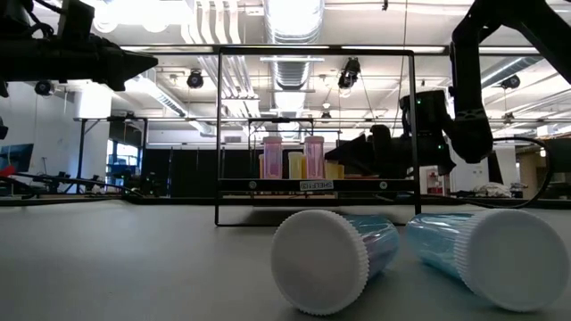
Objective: Pick and place medicine bottles onto shelf by color
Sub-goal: Put the yellow pill bottle on the shelf aligned with the other yellow pill bottles, then put the right blue pill bottle on the shelf aligned with the other blue pill bottle
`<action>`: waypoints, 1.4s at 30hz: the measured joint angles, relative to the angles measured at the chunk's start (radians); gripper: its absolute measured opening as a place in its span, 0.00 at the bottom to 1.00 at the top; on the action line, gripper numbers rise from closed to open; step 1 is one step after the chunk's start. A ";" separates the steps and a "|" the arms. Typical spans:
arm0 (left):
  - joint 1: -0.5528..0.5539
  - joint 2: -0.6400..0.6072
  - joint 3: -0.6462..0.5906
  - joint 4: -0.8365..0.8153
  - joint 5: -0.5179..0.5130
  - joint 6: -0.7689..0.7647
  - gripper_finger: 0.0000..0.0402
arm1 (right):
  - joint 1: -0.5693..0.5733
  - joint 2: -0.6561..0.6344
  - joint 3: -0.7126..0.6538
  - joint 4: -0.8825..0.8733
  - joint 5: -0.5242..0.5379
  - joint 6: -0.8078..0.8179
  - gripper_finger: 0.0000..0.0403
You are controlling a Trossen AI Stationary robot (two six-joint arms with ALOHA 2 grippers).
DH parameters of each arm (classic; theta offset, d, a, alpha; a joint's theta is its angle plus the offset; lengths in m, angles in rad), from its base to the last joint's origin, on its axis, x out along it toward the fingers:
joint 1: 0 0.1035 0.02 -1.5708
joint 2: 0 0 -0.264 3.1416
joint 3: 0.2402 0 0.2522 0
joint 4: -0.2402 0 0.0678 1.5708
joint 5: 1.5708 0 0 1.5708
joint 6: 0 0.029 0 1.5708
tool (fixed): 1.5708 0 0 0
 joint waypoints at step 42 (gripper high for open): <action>0.000 0.000 0.000 0.000 0.000 0.000 0.18 | 0.000 0.002 -0.033 0.038 0.010 -0.045 0.51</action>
